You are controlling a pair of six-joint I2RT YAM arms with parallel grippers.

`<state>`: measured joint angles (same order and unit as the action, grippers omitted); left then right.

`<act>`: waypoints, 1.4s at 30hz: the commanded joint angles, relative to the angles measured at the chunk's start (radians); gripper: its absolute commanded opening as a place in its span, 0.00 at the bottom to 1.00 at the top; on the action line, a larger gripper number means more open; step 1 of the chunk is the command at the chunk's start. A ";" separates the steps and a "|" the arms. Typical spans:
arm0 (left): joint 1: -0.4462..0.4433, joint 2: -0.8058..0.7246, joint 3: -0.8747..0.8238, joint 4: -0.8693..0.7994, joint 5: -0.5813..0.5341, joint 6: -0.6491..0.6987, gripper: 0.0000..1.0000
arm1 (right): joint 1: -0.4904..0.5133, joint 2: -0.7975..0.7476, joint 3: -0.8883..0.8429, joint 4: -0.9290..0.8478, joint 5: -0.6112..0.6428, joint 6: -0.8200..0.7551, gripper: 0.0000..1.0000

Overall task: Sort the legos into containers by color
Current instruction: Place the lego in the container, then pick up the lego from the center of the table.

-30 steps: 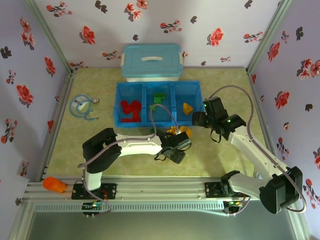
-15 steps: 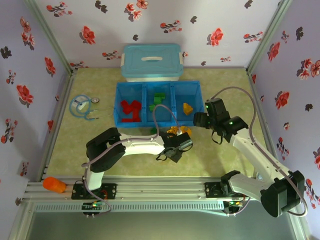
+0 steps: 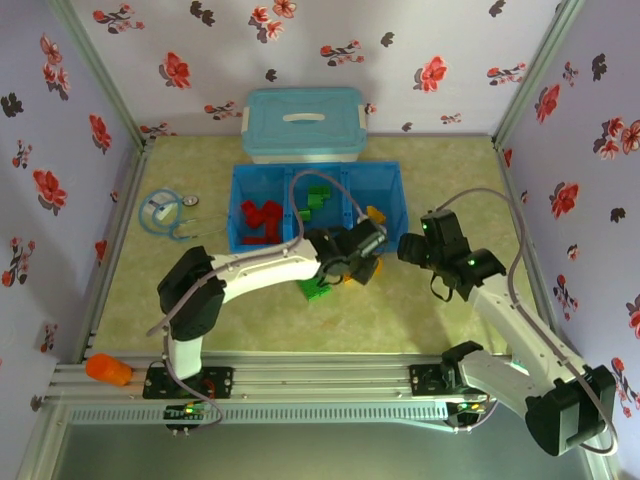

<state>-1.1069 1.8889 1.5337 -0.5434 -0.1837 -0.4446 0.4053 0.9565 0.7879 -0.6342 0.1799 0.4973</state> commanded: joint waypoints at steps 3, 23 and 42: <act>0.067 0.037 0.151 -0.072 0.023 0.054 0.28 | -0.008 -0.074 -0.062 -0.053 0.025 0.041 0.76; 0.253 0.379 0.837 -0.342 0.150 0.122 0.76 | -0.008 -0.136 -0.107 -0.063 -0.030 0.059 0.76; 0.221 -0.334 -0.199 0.211 0.146 0.039 0.76 | 0.145 0.043 -0.084 0.054 -0.143 0.020 0.75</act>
<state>-0.8837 1.5970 1.4155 -0.4046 -0.0399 -0.3729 0.5125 0.9665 0.6666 -0.6102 0.0254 0.5274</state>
